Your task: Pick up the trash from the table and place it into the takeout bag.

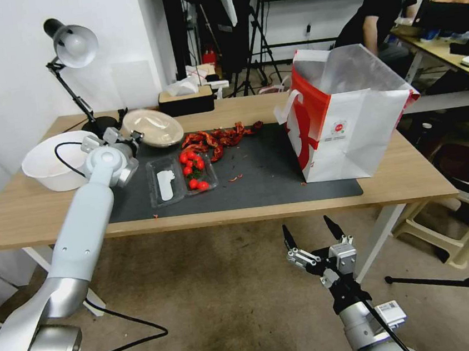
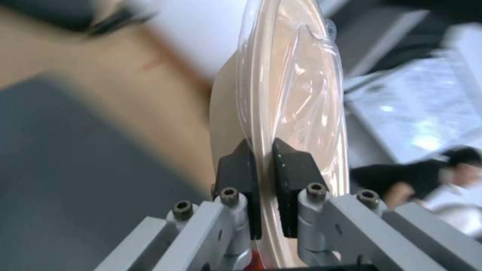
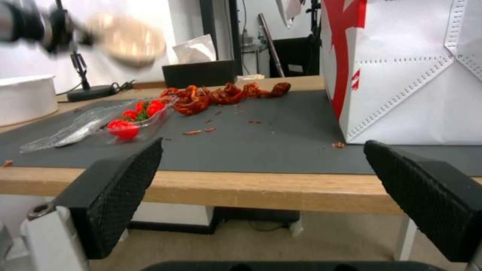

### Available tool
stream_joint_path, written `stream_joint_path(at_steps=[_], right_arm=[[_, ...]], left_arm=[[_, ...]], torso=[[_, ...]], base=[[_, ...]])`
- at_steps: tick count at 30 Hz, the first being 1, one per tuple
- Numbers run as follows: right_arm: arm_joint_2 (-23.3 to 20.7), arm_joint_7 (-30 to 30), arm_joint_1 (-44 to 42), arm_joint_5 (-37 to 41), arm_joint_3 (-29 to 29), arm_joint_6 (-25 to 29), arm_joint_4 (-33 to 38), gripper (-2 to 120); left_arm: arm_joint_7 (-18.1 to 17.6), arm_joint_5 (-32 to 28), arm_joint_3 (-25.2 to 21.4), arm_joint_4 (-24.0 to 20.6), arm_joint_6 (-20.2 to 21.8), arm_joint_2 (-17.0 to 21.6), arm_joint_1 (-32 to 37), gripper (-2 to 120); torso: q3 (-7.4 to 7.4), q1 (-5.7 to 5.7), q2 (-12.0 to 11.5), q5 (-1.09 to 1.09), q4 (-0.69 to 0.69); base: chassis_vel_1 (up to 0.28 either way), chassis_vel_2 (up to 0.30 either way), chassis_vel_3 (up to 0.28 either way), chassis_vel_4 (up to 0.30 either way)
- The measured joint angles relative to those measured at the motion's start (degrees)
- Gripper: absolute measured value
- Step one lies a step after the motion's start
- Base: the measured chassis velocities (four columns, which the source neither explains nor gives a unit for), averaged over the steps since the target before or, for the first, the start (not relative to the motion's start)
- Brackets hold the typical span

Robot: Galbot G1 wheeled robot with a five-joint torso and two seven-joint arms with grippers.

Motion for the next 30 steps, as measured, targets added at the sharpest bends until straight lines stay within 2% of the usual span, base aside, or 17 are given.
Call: stream_joint_path(at_steps=[1, 3, 5, 7, 9, 11, 12, 13, 16, 17, 20, 21, 23, 25, 27, 28, 30], right_arm=[[0.0, 0.0, 0.0, 0.0, 0.0, 0.0, 0.0, 100], [0.1, 0.0, -0.1, 0.0, 0.0, 0.0, 0.0, 100], [0.2, 0.0, -0.2, -0.1, 0.0, 0.0, 0.1, 100], [0.3, 0.1, -0.5, -0.4, 0.2, 0.0, 0.2, 100], [0.4, 0.1, -0.5, -0.5, 0.2, 0.0, 0.2, 100], [0.4, 0.0, -0.8, -0.5, 0.5, 0.2, 0.3, 100], [0.4, 0.0, -0.9, -0.5, 0.5, 0.4, 0.4, 100], [0.4, 0.0, -0.9, -0.5, 0.5, 0.4, 0.4, 100], [0.6, -0.2, -1.2, -0.4, 0.6, 0.7, 0.6, 100], [0.6, -0.2, -1.2, -0.4, 0.6, 0.7, 0.6, 100], [1.0, -0.5, -1.3, -0.3, 0.6, 0.7, 0.6, 100], [1.0, -0.5, -1.3, -0.3, 0.6, 0.7, 0.6, 100], [1.3, -0.7, -1.4, -0.3, 0.5, 0.8, 0.6, 100], [1.4, -0.8, -1.4, -0.3, 0.5, 0.8, 0.6, 100], [1.5, -0.8, -1.3, -0.3, 0.5, 0.8, 0.5, 100], [1.5, -0.8, -1.3, -0.3, 0.5, 0.8, 0.5, 100], [1.6, -0.9, -1.3, -0.3, 0.5, 0.8, 0.5, 100]], left_arm=[[0.0, 0.0, 0.0, 0.0, 0.0, 0.0, 0.0, 5], [2.7, 3.5, 2.1, -5.1, -0.5, 0.5, -0.7, 5], [3.2, 5.3, 3.4, -6.8, -0.6, 0.7, -1.3, 5], [4.7, 8.6, 7.4, -10.6, -1.2, 1.0, -3.4, 5], [5.1, 8.9, 8.6, -11.3, -1.4, 1.0, -4.1, 5], [7.6, 10.2, 13.7, -13.5, -2.5, 0.5, -8.2, 5], [8.2, 10.8, 14.8, -13.6, -2.9, 0.2, -9.2, 5], [8.2, 10.8, 14.8, -13.6, -2.9, 0.2, -9.2, 5], [14.3, 16.9, 21.0, -12.3, -6.3, -1.4, -15.8, 5], [14.3, 16.9, 21.0, -12.3, -6.3, -1.4, -15.8, 5], [18.7, 22.1, 26.9, -9.3, -9.0, -3.3, -21.1, 5], [18.7, 22.1, 26.9, -9.3, -9.0, -3.3, -21.1, 5], [20.7, 25.5, 31.0, -7.2, -10.8, -4.9, -23.9, 5], [21.1, 26.8, 32.8, -6.3, -11.1, -5.7, -25.0, 5], [22.1, 31.3, 35.8, -4.7, -11.3, -7.0, -26.7, 5], [22.1, 31.3, 35.8, -4.7, -11.3, -7.0, -26.7, 5], [23.8, 35.7, 37.4, -3.1, -12.1, -7.8, -27.7, 5]], torso=[[0.00, 0.00, 0.0, 0.00, 0.00], [0.00, 0.00, 0.0, 0.01, -0.02], [0.00, 0.00, 0.0, 0.02, -0.03], [0.00, 0.00, 0.0, 0.01, -0.01], [0.00, 0.00, 0.0, 0.01, -0.01], [0.00, 0.01, 0.0, 0.01, -0.04], [0.00, 0.00, 0.0, 0.03, -0.04], [0.00, 0.00, 0.0, 0.03, -0.04], [0.00, 0.01, 0.0, 0.01, -0.03], [0.00, 0.01, 0.0, 0.01, -0.03], [0.00, 0.01, 0.0, 0.01, -0.03], [0.00, 0.01, 0.0, 0.01, -0.03], [0.00, 0.01, 0.0, 0.02, -0.03], [0.00, 0.01, 0.0, 0.01, -0.04], [0.00, 0.00, 0.0, 0.03, -0.03], [0.00, 0.00, 0.0, 0.03, -0.03], [0.00, 0.01, 0.0, 0.01, -0.03]], base=[[0.000, 0.000, 0.000, 0.000], [0.000, 0.000, 0.000, 0.000], [0.000, 0.000, 0.000, 0.000], [0.000, 0.000, 0.000, 0.000], [0.000, 0.000, 0.000, 0.000], [0.000, 0.000, 0.000, 0.000], [0.000, 0.000, 0.000, 0.000], [0.000, 0.000, 0.000, 0.000], [0.000, 0.000, 0.000, 0.000], [0.000, 0.000, 0.000, 0.000], [0.000, 0.000, 0.000, 0.000], [0.000, 0.000, 0.000, 0.000], [0.000, 0.000, 0.000, 0.000], [0.000, 0.000, 0.000, 0.000], [0.000, 0.000, 0.000, 0.000], [0.000, 0.000, 0.000, 0.000], [0.000, 0.000, 0.000, 0.000]])
